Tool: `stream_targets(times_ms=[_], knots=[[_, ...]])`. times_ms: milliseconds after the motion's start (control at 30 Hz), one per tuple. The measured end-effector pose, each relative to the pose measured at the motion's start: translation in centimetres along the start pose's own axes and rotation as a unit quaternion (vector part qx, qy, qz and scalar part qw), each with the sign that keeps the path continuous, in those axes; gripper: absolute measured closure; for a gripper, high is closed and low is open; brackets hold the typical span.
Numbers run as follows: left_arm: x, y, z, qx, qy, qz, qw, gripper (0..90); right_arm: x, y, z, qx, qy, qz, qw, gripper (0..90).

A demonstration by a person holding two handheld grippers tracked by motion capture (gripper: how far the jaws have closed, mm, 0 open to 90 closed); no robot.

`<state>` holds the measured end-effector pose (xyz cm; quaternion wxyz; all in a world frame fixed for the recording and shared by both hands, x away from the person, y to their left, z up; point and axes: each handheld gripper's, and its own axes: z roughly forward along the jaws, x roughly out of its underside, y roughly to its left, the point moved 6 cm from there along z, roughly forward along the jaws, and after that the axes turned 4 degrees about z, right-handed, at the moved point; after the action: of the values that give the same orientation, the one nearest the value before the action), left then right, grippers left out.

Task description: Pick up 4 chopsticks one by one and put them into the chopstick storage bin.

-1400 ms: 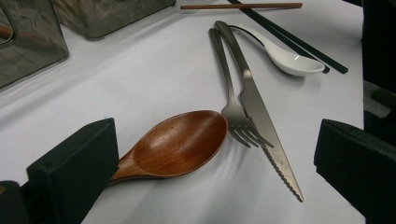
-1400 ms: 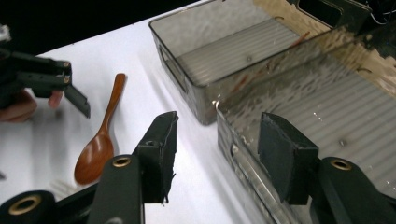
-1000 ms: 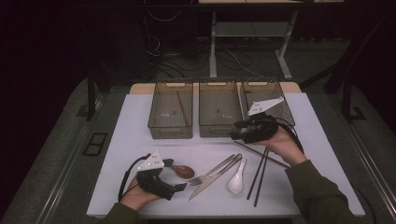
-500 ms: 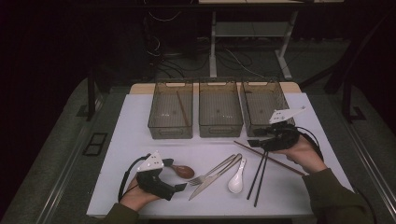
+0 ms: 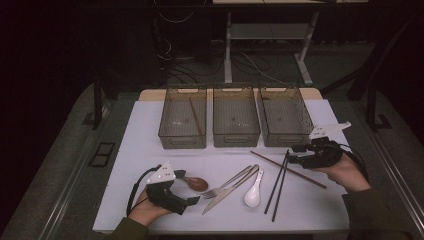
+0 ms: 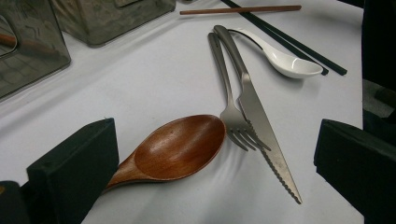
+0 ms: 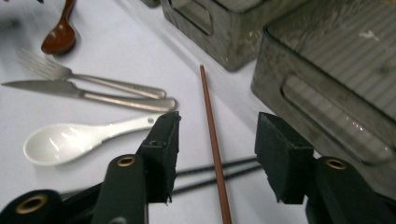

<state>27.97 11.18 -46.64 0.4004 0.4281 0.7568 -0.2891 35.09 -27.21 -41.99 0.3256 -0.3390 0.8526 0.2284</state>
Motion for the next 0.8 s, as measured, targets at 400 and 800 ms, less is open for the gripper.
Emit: stream_targets(times_ms=[400, 800], knots=[[0.0, -0.1, 0.0, 0.0, 0.002, 0.001, 1.0, 0.0, 3.0, -0.9, -0.7, 0.016, 0.067, -0.008, 0.9976, 54.7], [0.1, -0.1, 0.1, 0.002, 0.007, 0.005, 1.0, 0.0, 4.3, -1.4, 0.5, 0.023, 0.138, -0.029, 0.9897, 62.2]])
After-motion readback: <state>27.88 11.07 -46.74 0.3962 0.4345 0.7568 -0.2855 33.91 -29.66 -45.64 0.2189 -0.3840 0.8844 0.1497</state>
